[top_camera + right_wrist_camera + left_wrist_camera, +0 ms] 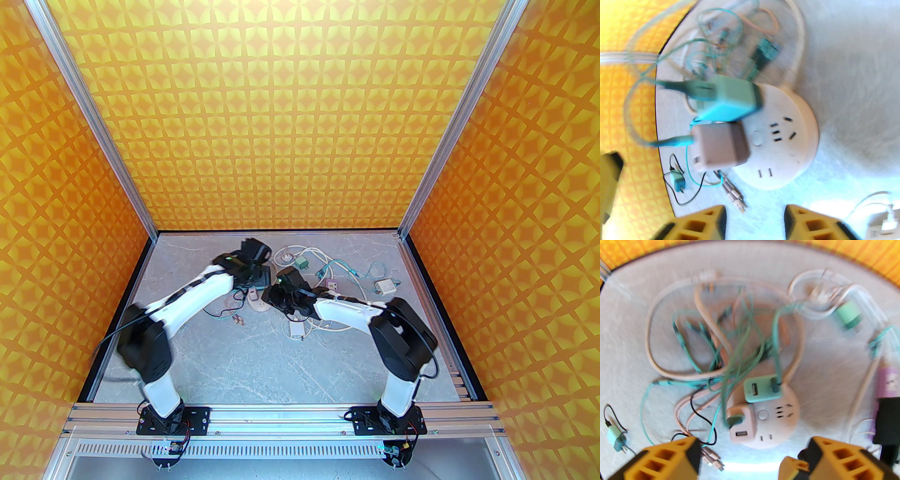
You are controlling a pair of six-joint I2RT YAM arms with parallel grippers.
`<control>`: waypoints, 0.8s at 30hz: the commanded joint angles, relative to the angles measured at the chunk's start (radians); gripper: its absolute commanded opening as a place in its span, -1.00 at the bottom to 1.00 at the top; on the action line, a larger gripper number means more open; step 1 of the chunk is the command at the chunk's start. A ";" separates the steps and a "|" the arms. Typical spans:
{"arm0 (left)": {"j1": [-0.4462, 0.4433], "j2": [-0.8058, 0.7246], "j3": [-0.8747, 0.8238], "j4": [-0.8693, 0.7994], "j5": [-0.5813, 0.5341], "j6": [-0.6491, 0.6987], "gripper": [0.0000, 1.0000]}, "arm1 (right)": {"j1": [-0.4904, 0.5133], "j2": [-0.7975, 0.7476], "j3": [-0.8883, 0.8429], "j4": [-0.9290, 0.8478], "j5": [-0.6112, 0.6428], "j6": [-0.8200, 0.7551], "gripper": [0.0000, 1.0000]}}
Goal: Pull the plug off the socket
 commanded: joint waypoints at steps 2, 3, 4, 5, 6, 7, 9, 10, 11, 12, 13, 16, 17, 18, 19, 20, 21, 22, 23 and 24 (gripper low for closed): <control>0.037 -0.181 -0.191 0.113 0.066 -0.023 0.46 | -0.001 -0.066 0.066 -0.147 0.125 -0.247 0.15; 0.048 -0.223 -0.249 0.155 0.092 -0.042 0.32 | -0.001 -0.066 0.097 -0.186 0.150 -0.289 0.16; 0.059 -0.258 -0.305 0.200 0.121 -0.060 0.21 | -0.001 -0.063 0.123 -0.219 0.165 -0.325 0.17; 0.075 -0.296 -0.377 0.264 0.167 -0.081 0.10 | -0.001 -0.060 0.149 -0.244 0.178 -0.360 0.17; 0.092 -0.323 -0.445 0.328 0.211 -0.112 -0.07 | -0.001 -0.052 0.173 -0.269 0.187 -0.385 0.17; 0.105 -0.346 -0.497 0.381 0.253 -0.137 -0.23 | -0.001 -0.048 0.195 -0.285 0.191 -0.402 0.18; 0.136 -0.371 -0.602 0.499 0.340 -0.193 -0.77 | 0.000 -0.034 0.238 -0.322 0.200 -0.429 0.19; 0.144 -0.373 -0.641 0.539 0.364 -0.217 -0.95 | 0.001 -0.028 0.252 -0.330 0.197 -0.435 0.19; 0.152 -0.371 -0.675 0.582 0.386 -0.238 -1.00 | 0.001 -0.022 0.266 -0.335 0.190 -0.441 0.21; 0.160 -0.362 -0.704 0.626 0.406 -0.253 -1.00 | 0.003 -0.013 0.278 -0.339 0.184 -0.448 0.22; 0.169 -0.352 -0.729 0.659 0.422 -0.272 -1.00 | 0.007 -0.004 0.292 -0.346 0.184 -0.451 0.23; 0.213 -0.311 -0.824 0.823 0.486 -0.338 -1.00 | 0.030 0.049 0.367 -0.404 0.199 -0.482 0.22; 0.228 -0.295 -0.850 0.868 0.505 -0.359 -1.00 | 0.039 0.072 0.398 -0.431 0.208 -0.491 0.22; 0.238 -0.281 -0.871 0.908 0.518 -0.369 -1.00 | 0.048 0.094 0.426 -0.454 0.216 -0.502 0.22; 0.243 -0.271 -0.883 0.926 0.522 -0.373 -1.00 | 0.055 0.115 0.454 -0.475 0.226 -0.512 0.22; 0.248 -0.262 -0.890 0.934 0.524 -0.374 -1.00 | 0.064 0.142 0.487 -0.501 0.238 -0.522 0.22; 0.251 -0.255 -0.896 0.949 0.528 -0.375 -1.00 | 0.073 0.168 0.523 -0.530 0.256 -0.532 0.22; 0.255 -0.252 -0.903 0.955 0.530 -0.377 -1.00 | 0.081 0.193 0.555 -0.554 0.270 -0.542 0.22; 0.259 -0.249 -0.910 0.962 0.529 -0.381 -1.00 | 0.089 0.222 0.589 -0.575 0.283 -0.550 0.23; 0.262 -0.247 -0.916 0.969 0.529 -0.381 -1.00 | 0.094 0.252 0.623 -0.604 0.296 -0.552 0.24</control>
